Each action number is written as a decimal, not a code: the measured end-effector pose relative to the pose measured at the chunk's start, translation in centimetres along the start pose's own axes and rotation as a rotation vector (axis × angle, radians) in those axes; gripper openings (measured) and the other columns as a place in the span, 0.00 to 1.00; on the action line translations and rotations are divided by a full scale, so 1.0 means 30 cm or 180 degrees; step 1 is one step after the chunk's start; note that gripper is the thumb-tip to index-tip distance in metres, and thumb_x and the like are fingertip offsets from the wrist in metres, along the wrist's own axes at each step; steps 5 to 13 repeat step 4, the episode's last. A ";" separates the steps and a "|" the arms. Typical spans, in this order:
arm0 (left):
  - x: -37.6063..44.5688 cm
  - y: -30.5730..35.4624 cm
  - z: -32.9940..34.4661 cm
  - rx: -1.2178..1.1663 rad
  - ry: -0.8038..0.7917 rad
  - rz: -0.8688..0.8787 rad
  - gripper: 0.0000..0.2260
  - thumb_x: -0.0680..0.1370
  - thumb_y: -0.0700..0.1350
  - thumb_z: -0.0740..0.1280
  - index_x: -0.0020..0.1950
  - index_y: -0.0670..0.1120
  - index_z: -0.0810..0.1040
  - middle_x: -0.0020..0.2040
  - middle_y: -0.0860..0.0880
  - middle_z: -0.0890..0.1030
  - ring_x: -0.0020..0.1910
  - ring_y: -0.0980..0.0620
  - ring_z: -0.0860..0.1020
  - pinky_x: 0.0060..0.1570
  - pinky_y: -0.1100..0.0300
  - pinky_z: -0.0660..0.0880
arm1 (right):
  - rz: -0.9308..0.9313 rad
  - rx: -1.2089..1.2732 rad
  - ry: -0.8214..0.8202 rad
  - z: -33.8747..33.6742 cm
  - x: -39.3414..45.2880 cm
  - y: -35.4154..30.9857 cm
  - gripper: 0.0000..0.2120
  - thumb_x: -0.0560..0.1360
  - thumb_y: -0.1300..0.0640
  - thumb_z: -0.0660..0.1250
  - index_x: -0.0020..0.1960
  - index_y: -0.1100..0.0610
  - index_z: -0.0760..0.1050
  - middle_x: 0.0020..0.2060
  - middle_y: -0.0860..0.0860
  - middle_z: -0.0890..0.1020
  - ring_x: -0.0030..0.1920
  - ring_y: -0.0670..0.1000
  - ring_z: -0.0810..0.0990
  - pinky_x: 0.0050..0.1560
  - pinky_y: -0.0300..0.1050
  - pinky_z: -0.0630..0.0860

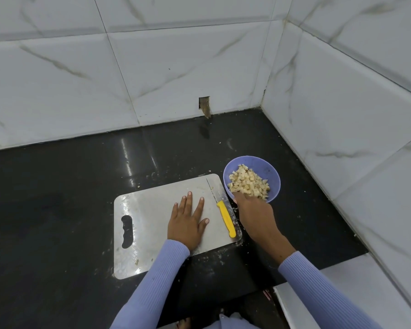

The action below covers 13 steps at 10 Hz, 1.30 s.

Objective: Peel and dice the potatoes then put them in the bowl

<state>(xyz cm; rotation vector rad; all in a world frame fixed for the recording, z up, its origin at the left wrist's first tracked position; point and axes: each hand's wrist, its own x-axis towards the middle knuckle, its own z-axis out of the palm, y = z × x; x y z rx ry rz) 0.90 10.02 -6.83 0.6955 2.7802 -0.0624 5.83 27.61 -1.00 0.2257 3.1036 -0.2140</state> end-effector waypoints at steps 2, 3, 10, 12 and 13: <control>0.005 0.000 -0.005 -0.0082 0.0020 -0.0029 0.27 0.82 0.59 0.43 0.78 0.52 0.39 0.77 0.43 0.38 0.77 0.45 0.41 0.73 0.51 0.41 | -0.0044 0.0315 0.0122 -0.002 -0.029 0.009 0.17 0.82 0.55 0.54 0.70 0.54 0.67 0.62 0.51 0.77 0.57 0.50 0.77 0.54 0.41 0.75; -0.008 -0.006 -0.013 -0.0205 0.0009 -0.0022 0.27 0.82 0.59 0.44 0.78 0.52 0.39 0.78 0.44 0.38 0.77 0.45 0.41 0.73 0.52 0.40 | -0.0131 0.0704 0.0394 0.006 -0.043 -0.003 0.20 0.82 0.53 0.54 0.71 0.57 0.67 0.67 0.53 0.74 0.66 0.53 0.73 0.65 0.45 0.69; -0.023 -0.013 -0.032 -0.0303 0.0230 -0.0003 0.27 0.82 0.59 0.44 0.78 0.51 0.40 0.78 0.44 0.38 0.77 0.46 0.41 0.73 0.53 0.39 | -0.0342 0.1006 0.1072 0.037 -0.023 -0.036 0.22 0.80 0.50 0.55 0.66 0.62 0.73 0.63 0.58 0.77 0.64 0.58 0.75 0.63 0.55 0.71; -0.023 -0.013 -0.032 -0.0303 0.0230 -0.0003 0.27 0.82 0.59 0.44 0.78 0.51 0.40 0.78 0.44 0.38 0.77 0.46 0.41 0.73 0.53 0.39 | -0.0342 0.1006 0.1072 0.037 -0.023 -0.036 0.22 0.80 0.50 0.55 0.66 0.62 0.73 0.63 0.58 0.77 0.64 0.58 0.75 0.63 0.55 0.71; -0.023 -0.013 -0.032 -0.0303 0.0230 -0.0003 0.27 0.82 0.59 0.44 0.78 0.51 0.40 0.78 0.44 0.38 0.77 0.46 0.41 0.73 0.53 0.39 | -0.0342 0.1006 0.1072 0.037 -0.023 -0.036 0.22 0.80 0.50 0.55 0.66 0.62 0.73 0.63 0.58 0.77 0.64 0.58 0.75 0.63 0.55 0.71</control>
